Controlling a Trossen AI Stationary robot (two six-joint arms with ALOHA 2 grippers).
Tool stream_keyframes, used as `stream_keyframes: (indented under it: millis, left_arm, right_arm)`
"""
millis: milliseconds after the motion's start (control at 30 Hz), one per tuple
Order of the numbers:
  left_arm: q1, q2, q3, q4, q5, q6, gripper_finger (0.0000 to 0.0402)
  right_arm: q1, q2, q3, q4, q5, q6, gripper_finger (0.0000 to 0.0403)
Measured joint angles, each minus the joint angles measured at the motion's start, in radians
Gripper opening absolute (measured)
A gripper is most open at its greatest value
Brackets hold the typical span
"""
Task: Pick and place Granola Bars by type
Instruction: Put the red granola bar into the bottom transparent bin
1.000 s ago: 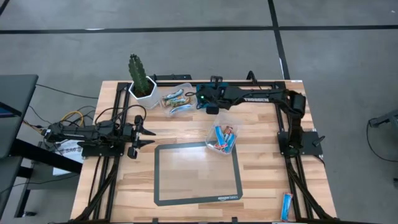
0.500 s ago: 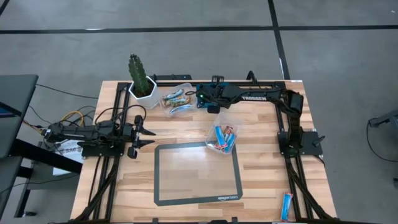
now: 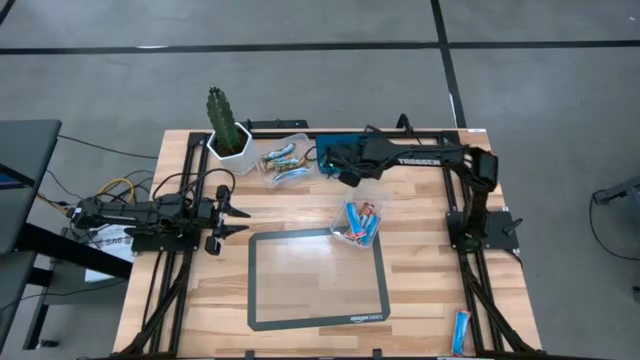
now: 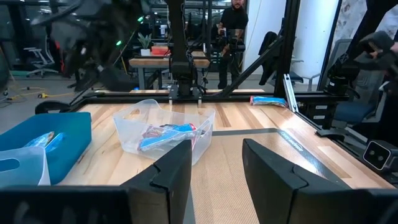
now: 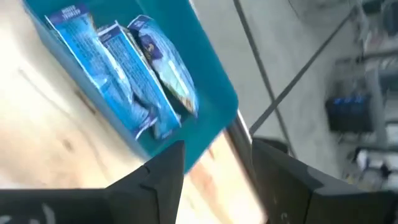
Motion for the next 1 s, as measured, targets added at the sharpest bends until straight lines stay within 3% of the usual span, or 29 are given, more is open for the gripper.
stream_keyframes:
  millis: [433, 500, 1000]
  left_arm:
    - [0.0, 0.0, 0.0, 0.0, 0.0, 0.0, 0.0135]
    - [0.0, 0.0, 0.0, 0.0, 0.0, 0.0, 0.0135]
    - [0.0, 0.0, 0.0, 0.0, 0.0, 0.0, 0.0135]
  right_arm:
    - [0.249, -0.138, 0.0, -0.587, -0.001, 0.806, 0.0181]
    - [0.307, -0.14, -0.009, -0.588, -0.025, 0.9, 0.0182]
    - [0.589, -0.18, -0.115, -0.569, -0.516, 1.381, 0.0182]
